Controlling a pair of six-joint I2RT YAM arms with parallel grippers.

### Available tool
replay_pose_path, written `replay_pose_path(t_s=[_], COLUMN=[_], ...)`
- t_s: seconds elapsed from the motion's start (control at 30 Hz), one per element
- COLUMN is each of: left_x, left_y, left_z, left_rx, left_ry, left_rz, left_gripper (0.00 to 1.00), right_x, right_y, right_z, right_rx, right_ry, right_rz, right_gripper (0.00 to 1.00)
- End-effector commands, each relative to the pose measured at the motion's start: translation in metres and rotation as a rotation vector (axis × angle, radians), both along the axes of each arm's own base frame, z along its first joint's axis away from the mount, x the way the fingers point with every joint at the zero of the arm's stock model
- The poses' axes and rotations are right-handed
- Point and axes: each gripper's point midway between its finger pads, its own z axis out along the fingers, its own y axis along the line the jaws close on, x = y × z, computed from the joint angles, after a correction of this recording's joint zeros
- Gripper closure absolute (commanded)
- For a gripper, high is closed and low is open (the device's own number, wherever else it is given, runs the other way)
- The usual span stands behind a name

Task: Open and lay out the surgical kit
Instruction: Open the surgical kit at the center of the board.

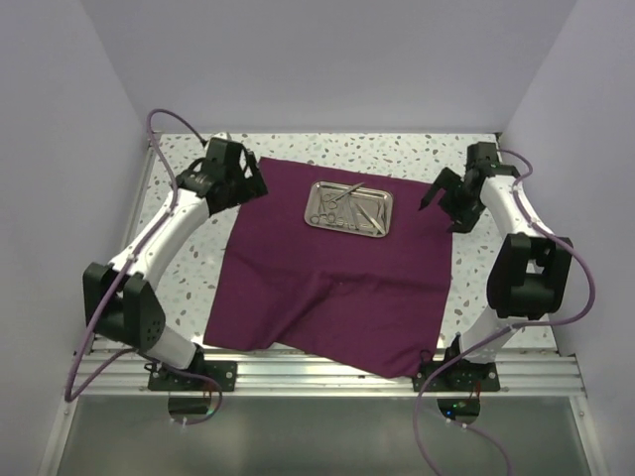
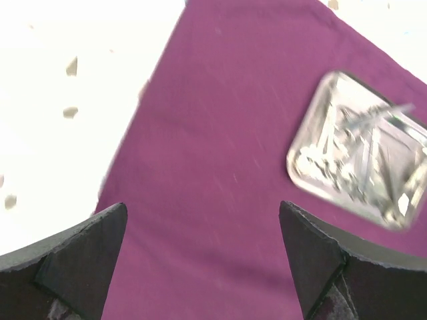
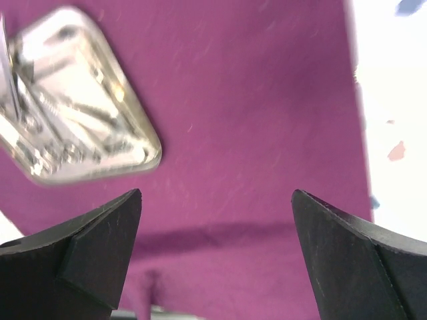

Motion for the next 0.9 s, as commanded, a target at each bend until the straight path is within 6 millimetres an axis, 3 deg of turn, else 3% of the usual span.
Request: replay_pose_path(t_s=[0.0,0.1,0.2,0.33,0.4,0.67,0.87], left_x=[0.058,0.085,0.102,0.128,0.143,0.186,0.206], left_y=[0.012,0.028,0.03,0.031,0.035,0.039,0.04], left_z=[0.019,0.007,-0.012,-0.041,-0.064,-0.126,-0.153], left_rx=[0.01,-0.002,-0.031,-0.022,-0.038,-0.083,-0.094], left_ry=[-0.148,-0.175,-0.175,-0.177,-0.128,-0.071,-0.042], left_rz=[-0.114,-0.101,-0.135,-0.186,-0.192,-0.197,-0.212], left_gripper=[0.0,0.0,0.0,0.0,0.01,0.01,0.01], right_x=[0.015,0.007,0.001,0.013,0.021,0.068,0.096], right_y=[-0.038,-0.064,-0.082,-0.096,-0.097,-0.099,-0.09], right_z=[0.007,-0.009,-0.025,-0.041,-0.051,-0.064,-0.081], right_rx=[-0.046,-0.09,-0.108,-0.134,-0.125,-0.082,-0.01], right_ry=[-0.097,-0.059,-0.027,-0.013,-0.005,-0.069,-0.105], right_rz=[-0.11,-0.165,-0.208,-0.204,-0.192,-0.176,-0.18], right_gripper=[0.02,0.02,0.02,0.01,0.02,0.08,0.16])
